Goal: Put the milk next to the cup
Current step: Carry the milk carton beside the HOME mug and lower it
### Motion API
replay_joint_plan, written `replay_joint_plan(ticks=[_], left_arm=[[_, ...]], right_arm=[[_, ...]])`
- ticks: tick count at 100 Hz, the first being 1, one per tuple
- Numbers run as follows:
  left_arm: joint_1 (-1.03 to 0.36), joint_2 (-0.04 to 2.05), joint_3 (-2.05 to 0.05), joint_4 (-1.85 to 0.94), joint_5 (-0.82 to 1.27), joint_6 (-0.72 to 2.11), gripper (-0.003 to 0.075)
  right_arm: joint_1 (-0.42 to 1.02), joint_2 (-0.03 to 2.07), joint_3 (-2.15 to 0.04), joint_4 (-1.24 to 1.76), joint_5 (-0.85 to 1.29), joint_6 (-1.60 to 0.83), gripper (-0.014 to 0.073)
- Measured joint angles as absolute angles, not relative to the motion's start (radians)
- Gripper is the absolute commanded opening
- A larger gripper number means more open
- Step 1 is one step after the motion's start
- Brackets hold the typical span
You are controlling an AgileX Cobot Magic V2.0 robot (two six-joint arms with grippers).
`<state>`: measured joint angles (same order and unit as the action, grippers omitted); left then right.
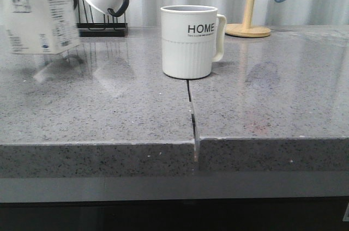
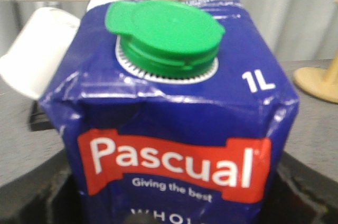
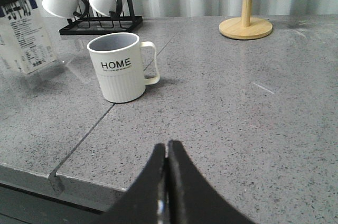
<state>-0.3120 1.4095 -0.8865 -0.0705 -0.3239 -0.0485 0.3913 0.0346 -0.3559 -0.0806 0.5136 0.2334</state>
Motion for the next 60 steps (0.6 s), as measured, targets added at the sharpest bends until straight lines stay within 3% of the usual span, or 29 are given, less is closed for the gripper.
replay_joint_plan(ticks=[60], left_arm=[[-0.549, 1.601, -1.027, -0.202, -0.377, 0.068, 0.0062]], right_arm=[[0.391, 0.035, -0.356, -0.081, 0.514, 0.233, -0.0068]])
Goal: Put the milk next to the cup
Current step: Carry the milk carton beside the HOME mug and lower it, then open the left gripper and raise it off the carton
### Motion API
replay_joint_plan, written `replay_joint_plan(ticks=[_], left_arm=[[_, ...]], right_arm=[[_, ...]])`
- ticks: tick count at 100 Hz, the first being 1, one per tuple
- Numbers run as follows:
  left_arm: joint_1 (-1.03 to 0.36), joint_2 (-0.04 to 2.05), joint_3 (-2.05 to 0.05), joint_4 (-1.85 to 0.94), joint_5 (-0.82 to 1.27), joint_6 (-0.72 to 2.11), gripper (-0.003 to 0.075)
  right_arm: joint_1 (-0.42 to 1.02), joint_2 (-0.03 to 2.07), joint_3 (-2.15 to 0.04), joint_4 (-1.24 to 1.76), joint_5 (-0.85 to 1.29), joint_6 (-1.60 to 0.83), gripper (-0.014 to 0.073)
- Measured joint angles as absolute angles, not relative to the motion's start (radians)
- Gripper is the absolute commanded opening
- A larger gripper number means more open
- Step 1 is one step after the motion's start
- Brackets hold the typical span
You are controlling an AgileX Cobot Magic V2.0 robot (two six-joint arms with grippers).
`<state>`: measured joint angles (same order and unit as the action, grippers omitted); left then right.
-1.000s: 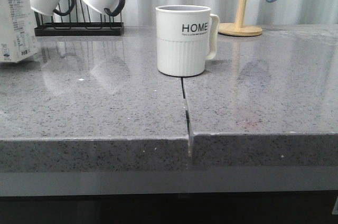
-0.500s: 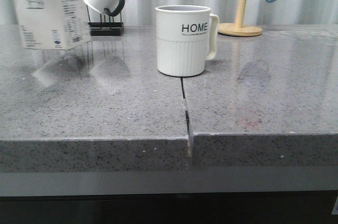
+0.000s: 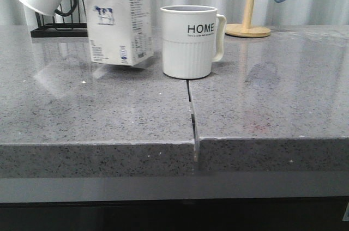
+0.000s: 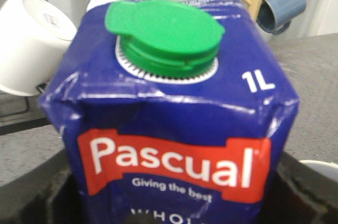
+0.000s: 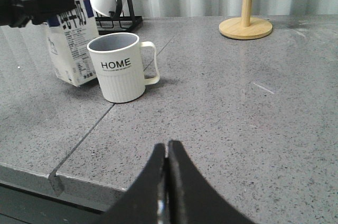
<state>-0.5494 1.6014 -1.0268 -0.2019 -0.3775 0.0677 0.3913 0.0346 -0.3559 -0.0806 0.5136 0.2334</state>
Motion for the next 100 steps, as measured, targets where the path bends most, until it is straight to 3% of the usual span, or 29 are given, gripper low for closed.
replay_joint_plan(ticks=[36, 45, 62, 69, 100], left_arm=[[-0.58, 1.635, -1.043, -0.229, -0.386, 0.069, 0.007], [-0.582, 1.635, -1.043, -0.229, -0.386, 0.074, 0.0176], [-0.582, 1.635, -1.043, -0.229, -0.38, 0.09, 0.0564], [-0.582, 1.635, -1.043, -0.229, -0.381, 0.092, 0.0663], [-0.582, 1.631, -1.043, -0.229, -0.321, 0.094, 0.0672]], right_arm=[[0.391, 0.035, -0.356, -0.081, 0.514, 0.233, -0.0068], [0.391, 0.035, -0.356, -0.081, 0.514, 0.233, -0.0068], [0.391, 0.035, -0.356, -0.081, 0.514, 0.233, -0.0068], [0.391, 0.035, -0.356, -0.081, 0.514, 0.233, -0.0068], [0.391, 0.035, -0.356, -0.081, 0.514, 0.233, -0.0068]])
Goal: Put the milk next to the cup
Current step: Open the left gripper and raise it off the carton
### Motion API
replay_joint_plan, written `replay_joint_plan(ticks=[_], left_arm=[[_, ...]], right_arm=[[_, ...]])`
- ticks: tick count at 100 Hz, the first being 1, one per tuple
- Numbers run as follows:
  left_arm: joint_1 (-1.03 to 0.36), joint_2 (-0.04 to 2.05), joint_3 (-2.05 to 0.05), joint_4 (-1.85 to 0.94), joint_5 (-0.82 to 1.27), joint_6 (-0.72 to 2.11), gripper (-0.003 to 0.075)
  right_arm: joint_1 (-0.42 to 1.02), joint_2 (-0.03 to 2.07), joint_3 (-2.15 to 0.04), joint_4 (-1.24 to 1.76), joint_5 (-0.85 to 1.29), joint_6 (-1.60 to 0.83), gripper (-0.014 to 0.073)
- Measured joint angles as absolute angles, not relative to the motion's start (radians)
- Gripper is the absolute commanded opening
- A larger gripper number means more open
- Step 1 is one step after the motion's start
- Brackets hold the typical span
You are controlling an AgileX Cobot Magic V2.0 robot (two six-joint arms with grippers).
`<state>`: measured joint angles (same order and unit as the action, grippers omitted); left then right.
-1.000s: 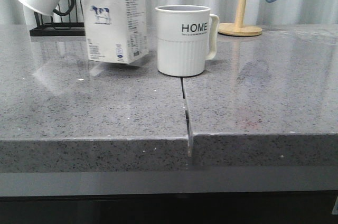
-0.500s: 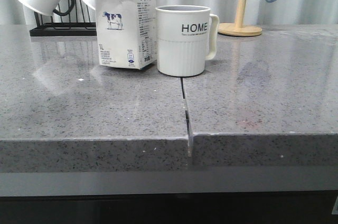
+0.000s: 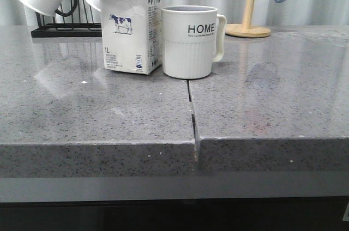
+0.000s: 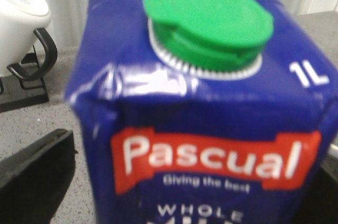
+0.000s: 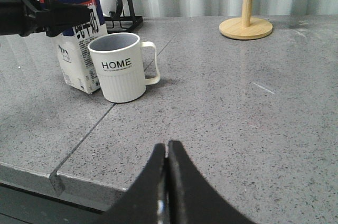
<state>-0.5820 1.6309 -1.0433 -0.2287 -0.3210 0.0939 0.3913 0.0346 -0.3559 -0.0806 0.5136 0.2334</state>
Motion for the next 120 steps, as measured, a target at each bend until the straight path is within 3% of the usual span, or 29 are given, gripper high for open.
replay_joint_plan(ticks=[55, 71, 97, 120], left_arm=[[-0.607, 1.418, -0.915, -0.221, -0.256, 0.094, 0.0662], [-0.591, 1.291, -0.819, -0.213, -0.251, 0.094, 0.0494], [-0.472, 1.068, -0.704, -0.126, -0.128, 0.094, -0.0022], [-0.323, 0.868, -0.631, -0.009, 0.056, 0.016, -0.0021]], right_arm=[[0.391, 0.035, -0.356, -0.081, 0.514, 0.233, -0.0068], [0.391, 0.035, -0.356, -0.081, 0.514, 0.233, -0.0068], [0.391, 0.035, -0.356, -0.081, 0.514, 0.233, -0.0068], [0.391, 0.035, -0.356, -0.081, 0.514, 0.233, -0.0068]])
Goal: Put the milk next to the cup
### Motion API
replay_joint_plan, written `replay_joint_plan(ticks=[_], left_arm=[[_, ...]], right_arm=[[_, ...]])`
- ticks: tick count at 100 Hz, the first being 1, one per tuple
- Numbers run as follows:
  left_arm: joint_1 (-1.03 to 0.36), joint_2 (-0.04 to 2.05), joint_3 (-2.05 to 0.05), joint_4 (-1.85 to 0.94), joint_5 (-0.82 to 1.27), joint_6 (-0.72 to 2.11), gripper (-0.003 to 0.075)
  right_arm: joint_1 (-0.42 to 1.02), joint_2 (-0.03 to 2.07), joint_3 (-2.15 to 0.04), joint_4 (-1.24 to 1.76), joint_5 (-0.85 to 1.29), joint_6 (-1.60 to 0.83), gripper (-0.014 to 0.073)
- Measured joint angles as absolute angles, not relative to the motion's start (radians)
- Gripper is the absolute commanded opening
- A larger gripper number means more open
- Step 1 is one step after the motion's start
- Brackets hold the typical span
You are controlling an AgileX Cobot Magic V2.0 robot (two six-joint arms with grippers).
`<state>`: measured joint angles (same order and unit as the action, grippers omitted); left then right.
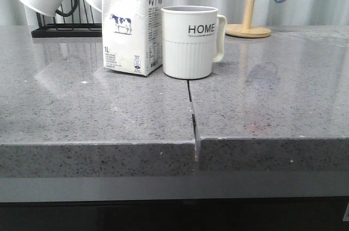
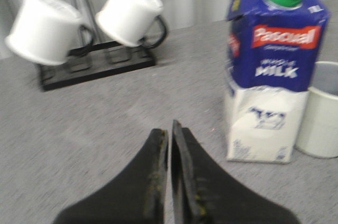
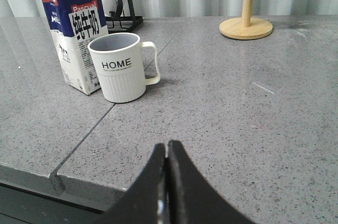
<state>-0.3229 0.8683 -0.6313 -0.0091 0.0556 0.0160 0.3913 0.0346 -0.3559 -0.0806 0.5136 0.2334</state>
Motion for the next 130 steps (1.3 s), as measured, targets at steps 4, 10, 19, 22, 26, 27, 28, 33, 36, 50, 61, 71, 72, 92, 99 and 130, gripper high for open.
replay_joint_plan(ticks=[4, 10, 19, 22, 26, 27, 28, 33, 36, 50, 61, 71, 72, 92, 99, 130], left_arm=[[-0.297, 0.833, -0.615, 0.0, 0.08, -0.014, -0.0021], [-0.253, 0.785, -0.591, 0.016, 0.105, -0.041, -0.0021], [-0.2, 0.707, -0.554, 0.021, 0.151, -0.056, -0.0021], [-0.187, 0.683, -0.543, 0.023, 0.169, -0.057, -0.0021], [-0.17, 0.648, -0.53, 0.023, 0.199, -0.06, -0.0021], [-0.168, 0.642, -0.525, 0.023, 0.204, -0.06, -0.0021], [-0.163, 0.631, -0.523, 0.023, 0.212, -0.06, -0.0021], [-0.151, 0.594, -0.507, 0.024, 0.244, -0.062, -0.0021], [-0.145, 0.573, -0.498, 0.024, 0.259, -0.062, -0.0021], [-0.132, 0.475, -0.448, 0.031, 0.288, -0.063, -0.0021], [-0.128, 0.398, -0.406, 0.025, 0.305, -0.063, -0.0021], [-0.127, 0.334, -0.37, 0.027, 0.342, -0.063, -0.0021], [-0.127, 0.325, -0.365, 0.029, 0.348, -0.063, -0.0021], [-0.127, 0.225, -0.314, 0.035, 0.387, -0.063, -0.0021], [-0.127, 0.2, -0.299, 0.035, 0.387, -0.063, -0.0021], [-0.12, 0.098, -0.203, 0.08, 0.313, -0.063, -0.0021]], right_arm=[[0.391, 0.035, -0.356, -0.081, 0.514, 0.233, -0.0068], [0.391, 0.035, -0.356, -0.081, 0.514, 0.233, -0.0068], [0.391, 0.035, -0.356, -0.081, 0.514, 0.233, -0.0068], [0.391, 0.035, -0.356, -0.081, 0.514, 0.233, -0.0068], [0.391, 0.035, -0.356, -0.081, 0.514, 0.233, -0.0068], [0.391, 0.035, -0.356, -0.081, 0.514, 0.233, -0.0068], [0.391, 0.035, -0.356, -0.081, 0.514, 0.233, -0.0068], [0.391, 0.035, -0.356, -0.081, 0.514, 0.233, -0.0068], [0.391, 0.035, -0.356, -0.081, 0.514, 0.233, -0.0068], [0.391, 0.035, -0.356, -0.081, 0.514, 0.233, -0.0068], [0.391, 0.035, -0.356, -0.081, 0.514, 0.233, -0.0068], [0.391, 0.035, -0.356, -0.081, 0.514, 0.233, -0.0068], [0.391, 0.035, -0.356, -0.081, 0.514, 0.233, -0.0068], [0.391, 0.035, -0.356, -0.081, 0.514, 0.233, -0.0068], [0.391, 0.035, -0.356, -0.081, 0.514, 0.233, -0.0068], [0.391, 0.035, -0.356, -0.081, 0.514, 0.233, -0.0068]])
